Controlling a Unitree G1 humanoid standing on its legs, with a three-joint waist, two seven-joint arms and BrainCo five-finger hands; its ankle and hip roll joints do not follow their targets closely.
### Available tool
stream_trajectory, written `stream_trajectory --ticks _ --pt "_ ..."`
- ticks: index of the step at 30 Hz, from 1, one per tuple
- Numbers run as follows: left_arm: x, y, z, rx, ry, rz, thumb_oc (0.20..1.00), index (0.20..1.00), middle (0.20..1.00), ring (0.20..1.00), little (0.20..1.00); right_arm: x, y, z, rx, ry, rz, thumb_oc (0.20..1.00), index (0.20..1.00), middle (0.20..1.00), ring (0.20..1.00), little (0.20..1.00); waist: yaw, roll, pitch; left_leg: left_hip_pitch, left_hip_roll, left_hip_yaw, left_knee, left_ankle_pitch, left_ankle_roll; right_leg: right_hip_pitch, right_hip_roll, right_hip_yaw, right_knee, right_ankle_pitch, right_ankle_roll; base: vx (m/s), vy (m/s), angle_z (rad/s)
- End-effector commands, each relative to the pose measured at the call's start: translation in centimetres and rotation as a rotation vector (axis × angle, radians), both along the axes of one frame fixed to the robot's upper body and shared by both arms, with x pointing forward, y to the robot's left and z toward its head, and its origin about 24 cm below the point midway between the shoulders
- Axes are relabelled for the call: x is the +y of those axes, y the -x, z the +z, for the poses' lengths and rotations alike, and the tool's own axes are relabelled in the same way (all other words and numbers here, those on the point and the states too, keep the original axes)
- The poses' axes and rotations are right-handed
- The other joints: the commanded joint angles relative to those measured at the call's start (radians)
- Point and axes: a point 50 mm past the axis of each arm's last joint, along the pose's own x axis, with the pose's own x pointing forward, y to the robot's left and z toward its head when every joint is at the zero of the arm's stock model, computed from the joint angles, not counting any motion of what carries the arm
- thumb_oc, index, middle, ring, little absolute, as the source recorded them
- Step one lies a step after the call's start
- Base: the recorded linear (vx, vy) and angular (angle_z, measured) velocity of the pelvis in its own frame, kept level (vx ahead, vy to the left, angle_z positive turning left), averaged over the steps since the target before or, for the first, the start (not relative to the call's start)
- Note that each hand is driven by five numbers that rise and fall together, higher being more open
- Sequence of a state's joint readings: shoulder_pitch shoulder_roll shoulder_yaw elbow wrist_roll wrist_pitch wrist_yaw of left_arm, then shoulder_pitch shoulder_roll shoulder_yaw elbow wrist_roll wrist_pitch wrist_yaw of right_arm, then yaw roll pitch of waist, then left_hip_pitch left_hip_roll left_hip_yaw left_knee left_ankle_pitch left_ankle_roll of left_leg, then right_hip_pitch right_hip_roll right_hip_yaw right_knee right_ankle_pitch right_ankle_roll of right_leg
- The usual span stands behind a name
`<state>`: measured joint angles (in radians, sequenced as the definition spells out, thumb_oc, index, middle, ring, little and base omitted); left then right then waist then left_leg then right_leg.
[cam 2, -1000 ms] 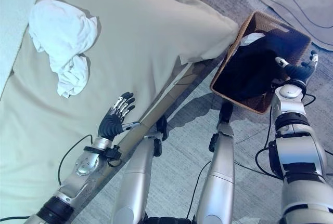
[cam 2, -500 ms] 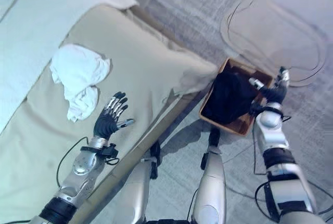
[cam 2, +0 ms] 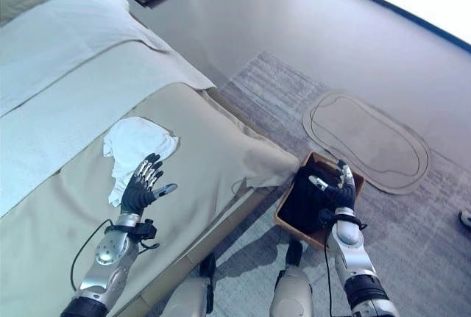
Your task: Pick up clothes into the bucket
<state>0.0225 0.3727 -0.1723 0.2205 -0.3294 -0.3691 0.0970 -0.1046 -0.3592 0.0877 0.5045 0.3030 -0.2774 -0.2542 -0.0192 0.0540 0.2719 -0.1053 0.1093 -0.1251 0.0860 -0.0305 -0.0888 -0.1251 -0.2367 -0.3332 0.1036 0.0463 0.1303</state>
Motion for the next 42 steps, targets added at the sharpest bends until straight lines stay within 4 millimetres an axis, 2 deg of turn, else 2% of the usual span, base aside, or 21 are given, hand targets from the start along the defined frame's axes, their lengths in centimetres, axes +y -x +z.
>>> stream_trajectory --ticks 1,5,8,9,10,11,13,16,17,18,19,22,23,24,25,28,29,31,34,39,42 --pt "1.3 -0.5 2.1 -0.107 -0.121 0.029 1.000 1.000 1.000 1.000 1.000 0.8 -0.3 2.2 -0.139 -0.026 0.057 1.000 1.000 1.000 1.000 1.000 0.040 -0.046 -0.049 -0.046 0.024 -0.017 -0.059 0.105 -0.028 0.075 -0.006 -0.008 0.025 -0.046 0.034 0.10 -0.129 0.63" --pt "1.7 -0.2 1.9 -0.104 -0.155 0.046 1.000 1.000 1.000 1.000 1.000 1.1 0.2 1.4 -0.086 0.045 0.110 1.000 1.000 1.000 1.000 1.000 0.056 -0.058 -0.065 -0.053 0.038 -0.069 -0.040 0.113 -0.044 0.125 0.030 -0.048 0.008 -0.075 0.011 0.03 -0.090 0.59" --pt "2.0 0.0 1.9 -0.100 -0.135 0.067 1.000 1.000 1.000 1.000 1.000 1.4 0.3 0.8 -0.041 0.100 0.150 1.000 1.000 1.000 1.000 1.000 0.083 -0.080 -0.070 -0.080 0.024 -0.069 0.063 0.083 -0.051 0.172 0.035 -0.070 -0.028 -0.073 0.002 0.04 -0.036 0.37" --pt "2.1 0.1 2.0 -0.101 -0.137 0.063 1.000 1.000 1.000 1.000 1.000 1.3 0.6 0.6 -0.034 0.093 0.146 1.000 1.000 1.000 1.000 1.000 0.087 -0.085 -0.073 -0.087 0.030 -0.065 0.066 0.087 -0.056 0.186 0.040 -0.079 -0.039 -0.076 0.003 0.06 0.080 0.22" --pt "2.2 0.1 2.1 -0.103 -0.143 0.059 1.000 1.000 1.000 1.000 1.000 0.8 1.4 0.2 -0.018 0.071 0.122 1.000 1.000 1.000 1.000 1.000 0.086 -0.086 -0.083 -0.094 0.066 -0.059 0.013 0.133 -0.073 0.204 0.042 -0.097 -0.057 -0.072 0.017 0.07 0.073 0.43" --pt "2.2 0.2 2.1 -0.102 -0.143 0.058 1.000 1.000 1.000 1.000 1.000 0.8 1.4 0.2 -0.017 0.070 0.121 1.000 1.000 1.000 1.000 1.000 0.085 -0.086 -0.085 -0.090 0.068 -0.061 0.002 0.139 -0.074 0.204 0.044 -0.099 -0.060 -0.071 0.016 0.09 0.159 0.54" --pt "2.1 0.2 2.0 -0.097 -0.152 0.060 1.000 1.000 1.000 1.000 1.000 0.3 2.0 -0.2 -0.005 0.050 0.097 1.000 1.000 1.000 1.000 1.000 0.080 -0.086 -0.092 -0.117 0.097 -0.053 -0.048 0.180 -0.079 0.212 0.020 -0.103 -0.061 -0.060 0.037 0.12 0.261 0.40" --pt "2.0 0.3 1.7 -0.088 -0.149 0.084 1.000 1.000 1.000 1.000 1.000 0.4 2.3 -0.9 0.022 0.032 0.069 1.000 1.000 1.000 1.000 1.000 0.069 -0.080 -0.107 -0.088 0.088 -0.012 -0.075 0.151 -0.070 0.221 -0.025 -0.087 -0.064 -0.037 0.064 0.13 0.296 0.09" --pt "1.9 0.1 1.7 -0.094 -0.159 0.089 1.000 1.000 1.000 1.000 1.000 0.8 2.1 -1.2 0.027 -0.004 0.050 1.000 1.000 1.000 1.000 1.000 0.068 -0.091 -0.115 -0.082 0.053 0.009 -0.043 0.113 -0.047 0.217 -0.068 -0.062 -0.062 -0.009 0.079 0.13 0.309 -0.17" --pt "2.0 0.1 1.7 -0.094 -0.160 0.089 1.000 1.000 1.000 1.000 1.000 0.8 2.1 -1.2 0.027 -0.005 0.050 1.000 1.000 1.000 1.000 1.000 0.071 -0.094 -0.115 -0.083 0.050 0.013 -0.038 0.110 -0.044 0.215 -0.073 -0.058 -0.061 -0.008 0.081 0.15 0.414 -0.24" --pt "2.3 0.0 2.4 -0.120 -0.179 0.102 1.000 1.000 1.000 1.000 1.000 1.3 2.2 -1.6 0.033 -0.066 0.047 1.000 1.000 1.000 1.000 1.000 0.072 -0.109 -0.119 -0.080 0.003 0.045 0.003 0.064 -0.010 0.203 -0.126 -0.029 -0.034 0.018 0.096 0.11 0.341 -0.29" --pt "2.5 -0.1 2.7 -0.134 -0.184 0.124 1.000 1.000 1.000 1.000 1.000 1.7 2.1 -1.9 0.039 -0.085 0.045 1.000 1.000 1.000 1.000 1.000 0.073 -0.122 -0.117 -0.071 -0.044 0.073 0.023 0.035 0.025 0.184 -0.176 0.012 0.014 0.046 0.103 0.08 0.276 -0.32" --pt "2.8 -0.5 3.1 -0.144 -0.203 0.142 1.000 1.000 1.000 1.000 1.000 2.3 2.2 -2.0 0.037 -0.117 0.051 1.000 1.000 1.000 1.000 1.000 0.060 -0.129 -0.099 -0.082 -0.068 0.062 0.053 0.022 0.046 0.144 -0.171 0.081 0.112 0.048 0.085 0.05 0.252 -0.21" --pt "2.8 -0.6 3.1 -0.145 -0.203 0.142 1.000 1.000 1.000 1.000 1.000 2.3 2.1 -2.0 0.036 -0.117 0.051 1.000 1.000 1.000 1.000 1.000 0.061 -0.130 -0.102 -0.086 -0.069 0.063 0.052 0.026 0.047 0.139 -0.172 0.083 0.112 0.051 0.085 0.02 0.201 0.09" --pt "2.9 -1.1 3.4 -0.158 -0.230 0.158 1.000 1.000 1.000 1.000 1.000 2.7 2.3 -2.2 0.042 -0.133 0.063 1.000 1.000 1.000 1.000 1.000 0.036 -0.133 -0.085 -0.098 -0.082 0.042 0.056 0.030 0.059 0.083 -0.095 0.197 0.162 0.032 0.069 -0.01 0.074 0.21" --pt "2.9 -1.3 3.7 -0.173 -0.252 0.174 1.000 1.000 1.000 1.000 1.000 2.7 2.7 -2.6 0.052 -0.148 0.065 1.000 1.000 1.000 1.000 1.000 0.028 -0.139 -0.082 -0.115 -0.083 0.031 0.042 0.037 0.058 0.049 -0.060 0.202 0.088 0.016 0.062 -0.02 -0.009 0.30" --pt "2.8 -1.9 4.3 -0.203 -0.276 0.196 1.000 1.000 1.000 1.000 1.000 2.5 3.3 -3.2 0.083 -0.149 0.040 1.000 1.000 1.000 1.000 1.000 0.027 -0.155 -0.053 -0.170 -0.084 0.011 0.079 0.035 0.049 0.048 -0.055 0.195 0.008 0.011 0.068 -0.05 -0.089 0.20" --pt "3.3 -2.0 4.3 -0.200 -0.337 0.231 1.000 1.000 1.000 1.000 1.000 2.2 3.4 -3.4 0.089 -0.151 0.038 1.000 1.000 1.000 1.000 1.000 0.030 -0.172 -0.036 -0.202 -0.077 0.004 0.097 0.035 0.040 0.043 -0.050 0.166 -0.010 0.009 0.070 -0.06 -0.072 0.23" --pt "3.7 -2.3 4.7 -0.212 -0.402 0.262 1.000 1.000 1.000 1.000 1.000 2.1 3.4 -3.2 0.083 -0.139 0.046 1.000 1.000 1.000 1.000 1.000 0.027 -0.186 -0.013 -0.224 -0.064 0.004 0.090 0.049 0.027 0.028 -0.047 0.143 -0.022 0.018 0.075 -0.05 -0.036 0.12" --pt "5.8 -3.8 7.0 -0.281 -0.689 0.347 1.000 1.000 1.000 1.000 1.000 2.4 2.2 -1.7 0.013 -0.119 0.083 1.000 1.000 1.000 1.000 1.000 0.024 -0.214 0.072 -0.319 -0.044 -0.003 0.106 0.074 0.008 -0.058 -0.050 0.100 0.003 0.017 0.084 -0.11 -0.016 0.06" --pt "6.4 -4.4 8.0 -0.310 -0.726 0.401 1.000 1.000 1.000 1.000 1.000 2.7 1.5 -1.0 -0.021 -0.113 0.093 1.000 1.000 1.000 1.000 1.000 0.022 -0.227 0.098 -0.343 -0.034 0.004 0.112 0.076 0.006 -0.093 -0.054 0.099 0.021 0.026 0.087 -0.06 0.006 -0.04"
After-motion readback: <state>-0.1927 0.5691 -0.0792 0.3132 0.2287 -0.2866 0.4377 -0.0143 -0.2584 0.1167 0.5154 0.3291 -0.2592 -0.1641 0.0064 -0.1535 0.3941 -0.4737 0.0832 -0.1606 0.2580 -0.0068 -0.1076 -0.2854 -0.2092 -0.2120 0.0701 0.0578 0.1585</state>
